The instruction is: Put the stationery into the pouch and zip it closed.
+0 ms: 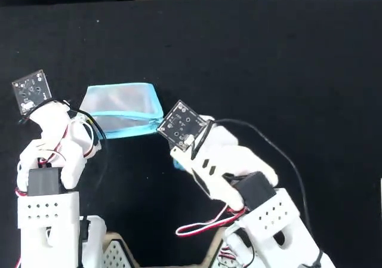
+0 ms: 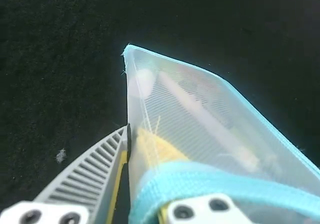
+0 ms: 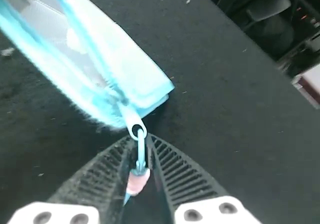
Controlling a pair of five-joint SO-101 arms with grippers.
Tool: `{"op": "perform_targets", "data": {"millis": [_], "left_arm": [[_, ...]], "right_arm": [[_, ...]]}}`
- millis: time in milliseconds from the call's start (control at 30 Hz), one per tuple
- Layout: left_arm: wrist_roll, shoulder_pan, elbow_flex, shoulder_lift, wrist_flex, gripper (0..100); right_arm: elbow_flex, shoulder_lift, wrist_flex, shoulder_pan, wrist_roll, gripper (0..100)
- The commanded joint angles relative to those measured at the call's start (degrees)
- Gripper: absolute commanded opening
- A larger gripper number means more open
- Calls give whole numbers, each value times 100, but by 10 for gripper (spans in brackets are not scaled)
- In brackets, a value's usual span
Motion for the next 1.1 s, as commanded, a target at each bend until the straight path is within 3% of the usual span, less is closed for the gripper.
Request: {"op": "perform_targets", "data": {"millis": [0, 200, 433, 700, 967, 1067], "left_arm": [[26, -4, -321, -97, 26, 34], [-246, 13, -400, -97, 35, 34], [-730, 549, -382, -97, 44, 34], [-703, 523, -927, -97, 774, 35], [-703, 523, -927, -97, 800, 227], [-703, 523, -927, -97, 800, 238]], "right_arm": [[-505, -110, -167, 114, 88, 11], [-971, -75, -167, 105, 88, 11], [-1103, -75, -352, -299, 88, 11], [-1077, -119, -290, -396, 53, 11], [-673, -119, -281, -396, 53, 11], [-664, -119, -281, -396, 53, 11]]}}
